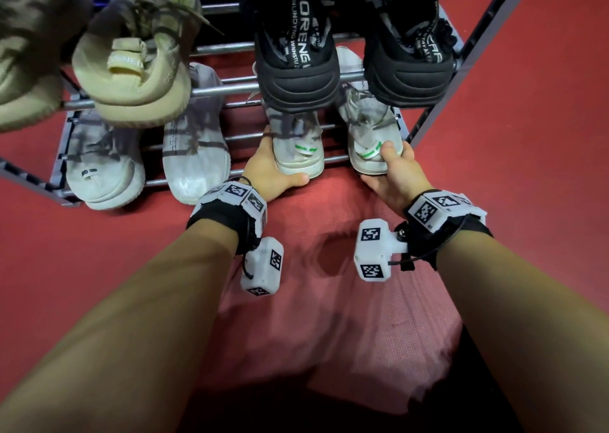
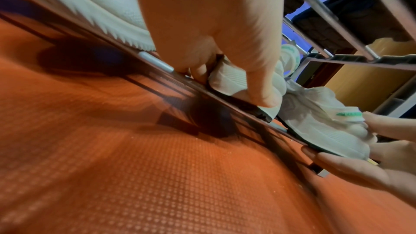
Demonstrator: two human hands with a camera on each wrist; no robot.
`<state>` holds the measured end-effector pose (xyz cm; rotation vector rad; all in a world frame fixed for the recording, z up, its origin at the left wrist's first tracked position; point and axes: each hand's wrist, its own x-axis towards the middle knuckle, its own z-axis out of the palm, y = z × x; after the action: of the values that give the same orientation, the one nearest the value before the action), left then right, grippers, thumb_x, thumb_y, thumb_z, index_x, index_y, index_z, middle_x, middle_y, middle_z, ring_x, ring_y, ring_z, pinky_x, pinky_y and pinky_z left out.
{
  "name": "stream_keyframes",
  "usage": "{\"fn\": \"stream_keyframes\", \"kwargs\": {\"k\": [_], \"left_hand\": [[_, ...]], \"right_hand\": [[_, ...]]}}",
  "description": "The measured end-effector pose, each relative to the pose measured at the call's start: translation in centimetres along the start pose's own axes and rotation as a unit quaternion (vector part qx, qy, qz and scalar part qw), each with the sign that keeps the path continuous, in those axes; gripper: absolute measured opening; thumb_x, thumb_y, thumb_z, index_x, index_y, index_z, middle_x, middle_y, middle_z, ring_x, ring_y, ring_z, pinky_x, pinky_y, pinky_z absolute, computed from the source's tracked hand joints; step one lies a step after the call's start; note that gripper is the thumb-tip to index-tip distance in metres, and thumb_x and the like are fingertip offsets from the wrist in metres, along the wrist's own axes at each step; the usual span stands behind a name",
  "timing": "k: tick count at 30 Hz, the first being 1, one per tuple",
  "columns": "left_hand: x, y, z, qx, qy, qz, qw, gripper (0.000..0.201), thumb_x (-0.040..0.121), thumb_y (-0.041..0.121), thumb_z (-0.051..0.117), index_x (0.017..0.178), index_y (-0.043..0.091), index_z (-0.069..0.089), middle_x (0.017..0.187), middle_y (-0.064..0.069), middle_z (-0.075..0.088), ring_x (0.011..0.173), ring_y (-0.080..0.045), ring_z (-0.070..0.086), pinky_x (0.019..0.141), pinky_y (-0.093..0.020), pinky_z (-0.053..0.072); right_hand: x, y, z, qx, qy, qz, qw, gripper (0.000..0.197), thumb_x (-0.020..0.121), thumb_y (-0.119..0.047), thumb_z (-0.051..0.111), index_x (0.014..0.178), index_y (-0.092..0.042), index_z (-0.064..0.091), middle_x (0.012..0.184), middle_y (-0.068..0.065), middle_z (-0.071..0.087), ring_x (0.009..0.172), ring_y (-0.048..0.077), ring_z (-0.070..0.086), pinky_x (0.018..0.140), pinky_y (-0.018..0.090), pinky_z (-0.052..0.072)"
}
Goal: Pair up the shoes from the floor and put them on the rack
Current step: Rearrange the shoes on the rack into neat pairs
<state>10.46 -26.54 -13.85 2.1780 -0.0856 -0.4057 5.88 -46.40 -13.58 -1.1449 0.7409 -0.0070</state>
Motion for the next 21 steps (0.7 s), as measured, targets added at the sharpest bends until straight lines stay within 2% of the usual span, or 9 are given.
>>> {"fn": "stream_keyframes", "kwargs": {"k": [3, 5, 6, 8, 10, 12, 16, 19, 21], "left_hand": [[-0.3, -0.2, -0.1, -0.007, -0.013, 0.020, 1.000, 0.084, 0.071, 0.012, 0.079, 0.139, 0.008, 0.029, 0.130, -0.002, 0.054, 0.117, -0.014, 0.052, 0.081, -0.005, 0.032], [-1.0, -0.4, -0.3, -0.005, 0.014, 0.038, 0.999, 0.079, 0.076, 0.011, 0.074, 0.140, 0.005, 0.028, 0.134, -0.005, 0.050, 0.123, -0.018, 0.049, 0.082, 0.000, 0.031], [-1.5, -0.5, -0.5, -0.002, 0.045, 0.042, 0.998, 0.077, 0.079, 0.013, 0.071, 0.142, 0.004, 0.028, 0.138, -0.006, 0.046, 0.127, -0.018, 0.045, 0.090, -0.003, 0.031], [-2.7, -1.0, -1.1, -0.018, 0.110, 0.053, 0.992, 0.067, 0.084, 0.016, 0.065, 0.142, 0.006, 0.031, 0.142, -0.007, 0.043, 0.126, -0.018, 0.045, 0.105, -0.021, 0.035], [-3.7, -1.8, -2.2, -0.046, 0.153, 0.066, 0.985, 0.053, 0.084, 0.015, 0.061, 0.133, 0.009, 0.042, 0.131, -0.007, 0.052, 0.106, -0.013, 0.051, 0.097, -0.027, 0.043], [-4.6, -2.5, -3.9, -0.049, 0.185, 0.068, 0.979, 0.043, 0.083, 0.018, 0.058, 0.123, 0.008, 0.050, 0.120, -0.008, 0.058, 0.094, -0.015, 0.052, 0.091, -0.030, 0.046], [-6.1, -4.8, -8.5, 0.027, 0.263, 0.037, 0.964, 0.049, 0.076, 0.030, 0.047, 0.116, 0.002, 0.053, 0.116, -0.014, 0.054, 0.108, -0.027, 0.050, 0.088, -0.033, 0.038], [-6.8, -7.5, -11.2, 0.078, 0.317, 0.021, 0.945, 0.041, 0.083, 0.023, 0.055, 0.121, 0.008, 0.054, 0.119, -0.011, 0.054, 0.116, -0.028, 0.045, 0.092, -0.029, 0.033], [-7.1, -9.3, -12.4, 0.101, 0.355, -0.026, 0.929, 0.048, 0.083, 0.028, 0.058, 0.127, 0.011, 0.051, 0.128, -0.009, 0.051, 0.124, -0.027, 0.041, 0.099, -0.035, 0.031]], "right_hand": [[0.2, 0.0, 0.2, 0.012, 0.032, 0.006, 0.999, 0.040, 0.100, -0.025, 0.042, 0.138, -0.020, 0.030, 0.109, 0.001, 0.059, 0.083, 0.014, 0.063, 0.058, 0.026, 0.057], [-0.5, 0.3, 0.5, 0.005, 0.103, 0.000, 0.995, 0.040, 0.093, -0.032, 0.046, 0.130, -0.020, 0.036, 0.094, 0.002, 0.057, 0.070, 0.015, 0.057, 0.062, 0.029, 0.049], [-0.6, 0.7, 0.4, -0.006, 0.151, -0.010, 0.988, 0.042, 0.083, -0.036, 0.049, 0.120, -0.019, 0.040, 0.086, 0.003, 0.053, 0.065, 0.018, 0.052, 0.065, 0.031, 0.044], [-1.0, 1.7, 0.6, -0.054, 0.241, -0.036, 0.968, 0.041, 0.069, -0.036, 0.048, 0.106, -0.017, 0.046, 0.089, 0.008, 0.051, 0.077, 0.024, 0.050, 0.073, 0.037, 0.041], [-3.0, 2.1, 2.1, -0.117, 0.276, -0.068, 0.951, 0.033, 0.082, -0.025, 0.048, 0.112, -0.011, 0.051, 0.106, 0.014, 0.053, 0.095, 0.026, 0.050, 0.089, 0.037, 0.040], [-4.6, 2.8, 4.1, -0.194, 0.253, -0.121, 0.940, 0.032, 0.089, -0.012, 0.045, 0.121, -0.004, 0.049, 0.119, 0.017, 0.049, 0.104, 0.026, 0.048, 0.096, 0.031, 0.035], [-7.4, 4.4, 9.7, -0.308, 0.122, -0.255, 0.908, 0.031, 0.087, -0.004, 0.047, 0.118, 0.000, 0.050, 0.112, 0.013, 0.043, 0.093, 0.018, 0.043, 0.096, 0.027, 0.036], [-8.3, 6.1, 13.3, -0.380, 0.032, -0.249, 0.890, 0.032, 0.086, -0.006, 0.050, 0.117, -0.002, 0.051, 0.112, 0.010, 0.042, 0.099, 0.025, 0.047, 0.099, 0.034, 0.038], [-8.4, 7.1, 15.2, -0.403, -0.015, -0.210, 0.891, 0.036, 0.087, -0.012, 0.054, 0.122, -0.003, 0.049, 0.119, 0.014, 0.047, 0.097, 0.022, 0.047, 0.099, 0.032, 0.038]]}}
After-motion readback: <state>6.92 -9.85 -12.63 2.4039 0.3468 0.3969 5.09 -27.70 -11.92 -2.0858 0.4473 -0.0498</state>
